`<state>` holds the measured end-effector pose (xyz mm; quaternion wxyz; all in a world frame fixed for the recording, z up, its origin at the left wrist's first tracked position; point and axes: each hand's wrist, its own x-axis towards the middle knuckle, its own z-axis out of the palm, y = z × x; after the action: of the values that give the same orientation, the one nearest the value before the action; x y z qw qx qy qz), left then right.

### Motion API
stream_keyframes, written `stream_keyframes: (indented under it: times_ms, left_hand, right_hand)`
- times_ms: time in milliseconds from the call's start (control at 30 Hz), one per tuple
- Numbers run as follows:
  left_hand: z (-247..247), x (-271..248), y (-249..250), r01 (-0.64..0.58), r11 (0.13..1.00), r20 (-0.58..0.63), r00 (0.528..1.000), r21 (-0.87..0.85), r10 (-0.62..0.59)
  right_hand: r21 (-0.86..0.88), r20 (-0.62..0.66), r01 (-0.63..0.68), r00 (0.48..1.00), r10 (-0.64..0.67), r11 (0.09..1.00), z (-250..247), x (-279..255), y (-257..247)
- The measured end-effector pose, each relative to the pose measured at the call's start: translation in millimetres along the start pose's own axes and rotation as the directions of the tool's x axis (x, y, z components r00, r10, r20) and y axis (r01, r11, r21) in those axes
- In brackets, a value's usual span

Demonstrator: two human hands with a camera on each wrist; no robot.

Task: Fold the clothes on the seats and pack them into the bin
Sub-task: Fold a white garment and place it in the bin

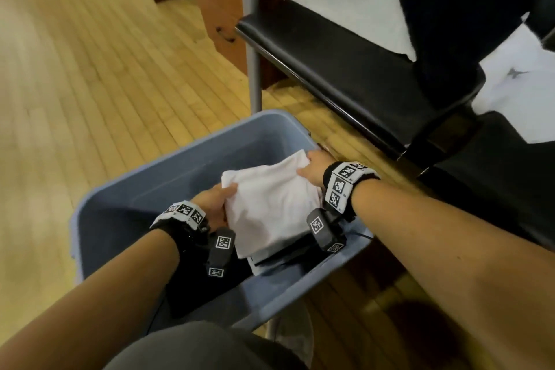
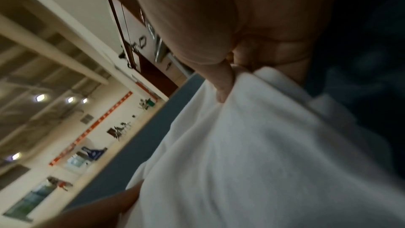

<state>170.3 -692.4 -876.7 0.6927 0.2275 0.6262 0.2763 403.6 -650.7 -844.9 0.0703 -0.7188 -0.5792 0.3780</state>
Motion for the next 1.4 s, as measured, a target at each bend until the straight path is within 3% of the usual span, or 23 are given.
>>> stream_keyframes:
  times_ms: [133,200,333,400,500,567,667,767,967,1133,1300,1367,1400]
  left_hand:
    - [-1.2,35.7,-20.7,0.129,0.981,-0.113,0.987,0.146,-0.113]
    - [-0.5,47.6,-25.1,0.154,0.962,-0.183,0.977,0.227,-0.113]
    - [-17.1,84.0,-24.2,0.093,0.908,-0.282,0.959,0.408,0.029]
    - [-28.4,95.6,-17.9,0.069,0.88,-0.299,0.95,0.471,0.085]
    - [-12.3,52.2,19.6,0.04,0.828,-0.287,0.946,0.559,0.148]
    - [-0.7,21.9,45.3,-0.002,0.797,-0.238,0.954,0.603,0.182]
    - [20.7,-9.5,86.2,-0.066,0.831,-0.154,0.972,0.552,0.18]
    - [67.0,-59.2,127.1,-0.19,0.803,-0.079,0.956,0.565,0.282]
    - [202.4,-149.1,166.1,-0.434,0.712,0.258,0.901,0.551,0.35]
    - [319.6,-196.7,142.8,-0.548,0.607,0.465,0.83,0.575,0.309]
    - [413.0,-220.4,89.7,-0.597,0.49,0.567,0.791,0.635,0.23]
    - [440.6,-219.8,61.4,-0.624,0.395,0.613,0.771,0.674,0.172]
    - [451.0,-217.5,48.3,-0.655,0.295,0.639,0.752,0.696,0.162]
  right_hand:
    - [-0.065,0.051,-0.036,0.998,0.039,0.997,25.9,24.5,11.5]
    - [-0.067,0.048,-0.053,0.997,0.056,0.996,35.1,33.7,11.4]
    - [-0.1,0.013,-0.109,0.994,0.11,0.989,45.9,43.6,6.5]
    - [-0.03,0.05,-0.121,0.991,0.122,0.992,41.7,40.1,5.1]
    - [0.073,0.056,-0.097,0.994,0.093,0.993,13.7,24.8,-3.8]
    - [0.187,0.067,-0.084,0.995,0.072,0.979,-7.4,9.5,-8.2]
    - [0.346,0.049,-0.052,0.998,0.037,0.937,-46.3,-15.7,-19.5]
    - [0.388,-0.101,0.056,0.995,-0.018,0.92,-105.8,-62.5,-25.6]
    - [0.448,-0.356,0.118,0.933,0.056,0.886,-213.7,-157.1,19.2]
    - [0.475,-0.467,0.043,0.859,0.211,0.879,-264.1,-228.7,109.3]
    - [0.422,-0.502,-0.161,0.778,0.378,0.892,-278.3,-283.3,198.5]
    - [0.323,-0.517,-0.264,0.755,0.403,0.909,-274.5,-295.7,229.9]
    - [0.271,-0.529,-0.3,0.748,0.402,0.915,-270.0,-299.6,244.4]
